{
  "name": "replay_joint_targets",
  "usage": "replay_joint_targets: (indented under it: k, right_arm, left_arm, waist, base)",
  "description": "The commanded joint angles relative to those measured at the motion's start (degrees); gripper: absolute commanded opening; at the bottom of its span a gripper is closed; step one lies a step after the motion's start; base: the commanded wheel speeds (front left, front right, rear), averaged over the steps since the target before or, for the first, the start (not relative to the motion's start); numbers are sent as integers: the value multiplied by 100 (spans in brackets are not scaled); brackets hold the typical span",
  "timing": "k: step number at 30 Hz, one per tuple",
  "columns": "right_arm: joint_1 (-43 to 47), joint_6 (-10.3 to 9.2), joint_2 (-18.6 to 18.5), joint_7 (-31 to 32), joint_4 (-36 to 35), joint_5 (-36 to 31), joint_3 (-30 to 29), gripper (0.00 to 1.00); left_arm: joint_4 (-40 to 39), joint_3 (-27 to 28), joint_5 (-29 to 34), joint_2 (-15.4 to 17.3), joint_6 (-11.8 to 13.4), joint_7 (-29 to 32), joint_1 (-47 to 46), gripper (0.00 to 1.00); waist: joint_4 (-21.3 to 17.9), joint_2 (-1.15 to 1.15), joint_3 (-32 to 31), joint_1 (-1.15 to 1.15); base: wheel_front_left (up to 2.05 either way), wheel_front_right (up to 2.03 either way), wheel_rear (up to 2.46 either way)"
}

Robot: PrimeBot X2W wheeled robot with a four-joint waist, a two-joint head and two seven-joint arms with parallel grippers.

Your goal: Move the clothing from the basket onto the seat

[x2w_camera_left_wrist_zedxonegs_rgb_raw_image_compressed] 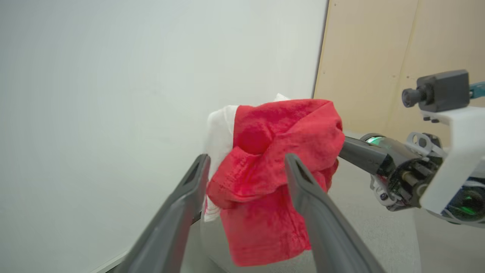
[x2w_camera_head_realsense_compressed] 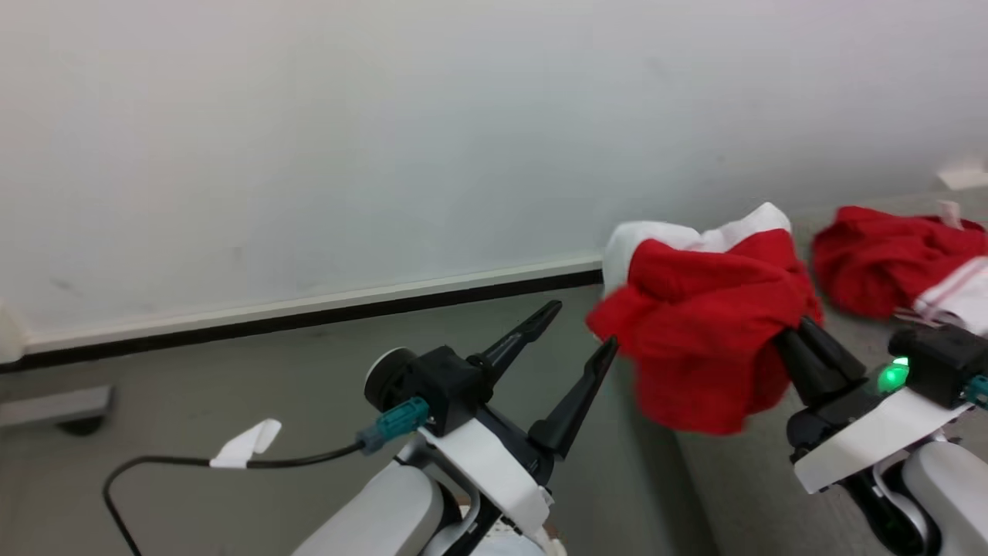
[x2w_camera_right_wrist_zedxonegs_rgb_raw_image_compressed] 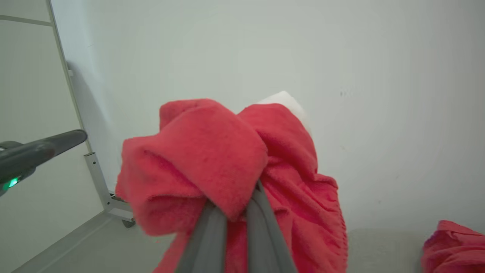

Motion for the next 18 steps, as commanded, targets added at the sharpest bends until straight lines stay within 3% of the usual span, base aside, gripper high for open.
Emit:
replay_joint_targets:
  k: [1,10,18]
  right_arm:
    - [128,-13,-51,0,-65,-68,-130,0]
    - [881,-13,-52,0,-379,-270,-940,0]
    - [1265,-13,102,1,-673,-295,-1380,0]
  left_arm:
    - [-49,-25,116,38,-5,-44,56,100]
    - [42,-202,254,91,-4,-147,147,100]
    - [239,-346,282,5,-50,-224,171,100]
  waist:
    - [-547,-1,111,0]
    - [-1576,-1,244,0]
    - [-2022,-1,356,0]
  base:
    - [0,0,0]
    - [0,0,0]
    - [0,0,0]
